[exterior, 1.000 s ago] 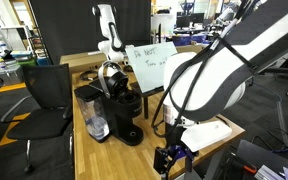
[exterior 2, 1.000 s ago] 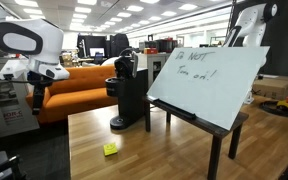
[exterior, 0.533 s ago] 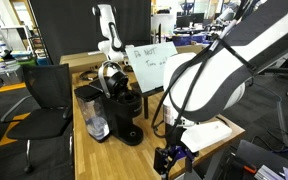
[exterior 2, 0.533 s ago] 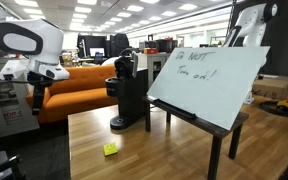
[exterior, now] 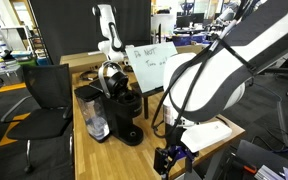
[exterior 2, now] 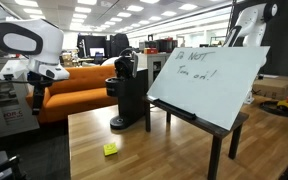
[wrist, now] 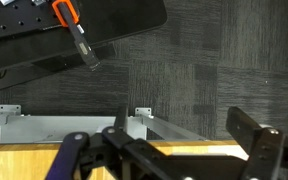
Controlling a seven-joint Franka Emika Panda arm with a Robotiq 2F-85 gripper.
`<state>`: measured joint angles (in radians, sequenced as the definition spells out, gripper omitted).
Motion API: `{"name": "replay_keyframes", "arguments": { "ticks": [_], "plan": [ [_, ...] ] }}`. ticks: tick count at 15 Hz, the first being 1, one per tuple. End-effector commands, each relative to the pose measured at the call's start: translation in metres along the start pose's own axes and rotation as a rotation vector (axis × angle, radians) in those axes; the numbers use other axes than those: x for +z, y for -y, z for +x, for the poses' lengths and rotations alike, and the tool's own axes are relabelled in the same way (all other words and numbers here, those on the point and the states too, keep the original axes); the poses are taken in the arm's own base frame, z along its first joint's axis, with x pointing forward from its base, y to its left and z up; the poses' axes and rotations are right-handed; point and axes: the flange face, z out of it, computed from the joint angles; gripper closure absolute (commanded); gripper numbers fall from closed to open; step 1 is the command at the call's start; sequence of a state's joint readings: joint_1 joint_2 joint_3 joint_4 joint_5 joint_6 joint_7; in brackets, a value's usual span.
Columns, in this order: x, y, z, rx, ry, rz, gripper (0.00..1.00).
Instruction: Pick the marker on the table and place it on the board stand
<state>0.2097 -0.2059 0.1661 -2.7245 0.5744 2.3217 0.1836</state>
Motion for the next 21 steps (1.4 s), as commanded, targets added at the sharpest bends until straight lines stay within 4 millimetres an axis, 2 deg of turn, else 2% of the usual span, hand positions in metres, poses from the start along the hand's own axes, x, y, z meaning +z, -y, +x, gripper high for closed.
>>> {"name": "replay_keyframes", "arguments": {
  "ticks": [1, 10, 14, 16, 21],
  "plan": [
    [0.0, 0.0, 0.0, 0.0, 0.001, 0.0, 0.0],
    [-0.001, -0.003, 0.002, -0.003, -0.004, 0.0, 0.0],
    [-0.017, -0.01, 0.007, -0.021, -0.053, -0.024, 0.0],
    [-0.032, -0.019, 0.01, -0.033, -0.085, -0.05, 0.0],
    [-0.07, -0.051, 0.02, -0.031, -0.172, -0.084, 0.0]
  ]
}}
